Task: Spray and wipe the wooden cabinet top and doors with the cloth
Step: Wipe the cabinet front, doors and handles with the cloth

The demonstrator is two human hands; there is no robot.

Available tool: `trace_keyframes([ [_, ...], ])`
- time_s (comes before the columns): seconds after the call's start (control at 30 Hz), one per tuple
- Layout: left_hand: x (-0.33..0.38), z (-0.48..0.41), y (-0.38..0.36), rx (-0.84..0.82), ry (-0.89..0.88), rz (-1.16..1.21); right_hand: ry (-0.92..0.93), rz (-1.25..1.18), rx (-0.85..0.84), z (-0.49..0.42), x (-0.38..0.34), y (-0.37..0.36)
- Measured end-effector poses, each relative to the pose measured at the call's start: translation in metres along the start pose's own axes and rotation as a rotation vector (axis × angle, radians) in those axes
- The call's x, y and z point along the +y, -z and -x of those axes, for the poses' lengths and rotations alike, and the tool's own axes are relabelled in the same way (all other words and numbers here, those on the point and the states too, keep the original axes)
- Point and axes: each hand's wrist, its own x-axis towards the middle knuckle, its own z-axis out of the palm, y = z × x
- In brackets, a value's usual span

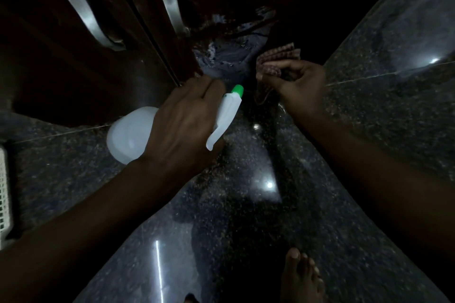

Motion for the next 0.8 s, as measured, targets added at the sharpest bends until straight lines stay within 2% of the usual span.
trace_keyframes([
  [0.1,0.002,0.004,0.004,0.078,-0.013,0.124,-0.036,0.061,-0.025,0.003,0.009,-0.003],
  [0.2,0.002,0.009,0.010,0.063,0.002,0.120,-0.040,0.033,0.000,0.003,-0.001,-0.004],
  [0.47,-0.006,0.009,0.025,0.032,0.018,0.090,0.226,-0.096,0.050,0.002,-0.061,-0.010],
  [0.8,-0.007,0.012,0.025,0.010,0.031,0.111,0.002,0.095,-0.073,0.003,0.008,-0.014],
])
